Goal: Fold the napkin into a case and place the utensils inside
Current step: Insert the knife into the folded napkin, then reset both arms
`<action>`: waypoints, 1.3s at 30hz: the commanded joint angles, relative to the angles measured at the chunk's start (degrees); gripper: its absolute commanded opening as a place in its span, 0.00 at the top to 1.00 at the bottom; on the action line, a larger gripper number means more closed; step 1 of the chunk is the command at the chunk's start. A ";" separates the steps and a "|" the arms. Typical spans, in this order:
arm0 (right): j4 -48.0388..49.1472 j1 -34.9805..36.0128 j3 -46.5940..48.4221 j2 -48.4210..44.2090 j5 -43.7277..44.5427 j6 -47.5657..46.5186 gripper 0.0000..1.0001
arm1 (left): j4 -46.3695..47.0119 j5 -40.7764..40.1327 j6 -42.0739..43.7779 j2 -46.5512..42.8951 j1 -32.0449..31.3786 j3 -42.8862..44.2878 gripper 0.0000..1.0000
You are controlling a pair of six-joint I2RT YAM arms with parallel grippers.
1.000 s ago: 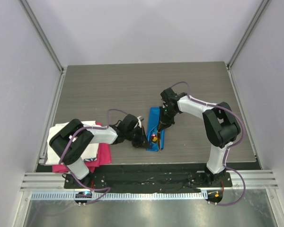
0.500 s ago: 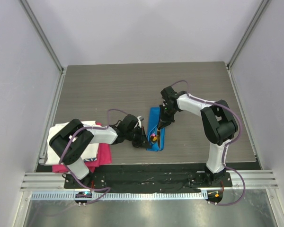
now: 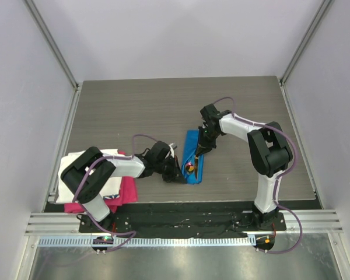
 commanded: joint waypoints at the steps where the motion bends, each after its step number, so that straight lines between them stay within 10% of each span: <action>1: 2.46 -0.76 2.29 0.75 2.85 0.37 0.98 | -1.06 -0.91 0.54 -0.80 -0.36 -0.44 1.00; 13: 2.29 -0.75 0.80 -2.23 2.60 1.25 0.51 | -4.13 -1.43 1.15 -4.22 -0.36 0.43 1.00; 31: 2.11 -0.67 -13.08 -28.48 1.09 -1.29 0.48 | -10.56 -3.53 4.84 -24.60 -0.27 -1.06 0.96; 39: 27.84 -0.67 -36.71 -57.49 17.53 -6.65 0.46 | -8.89 -13.47 6.25 -39.54 -0.36 -7.03 0.87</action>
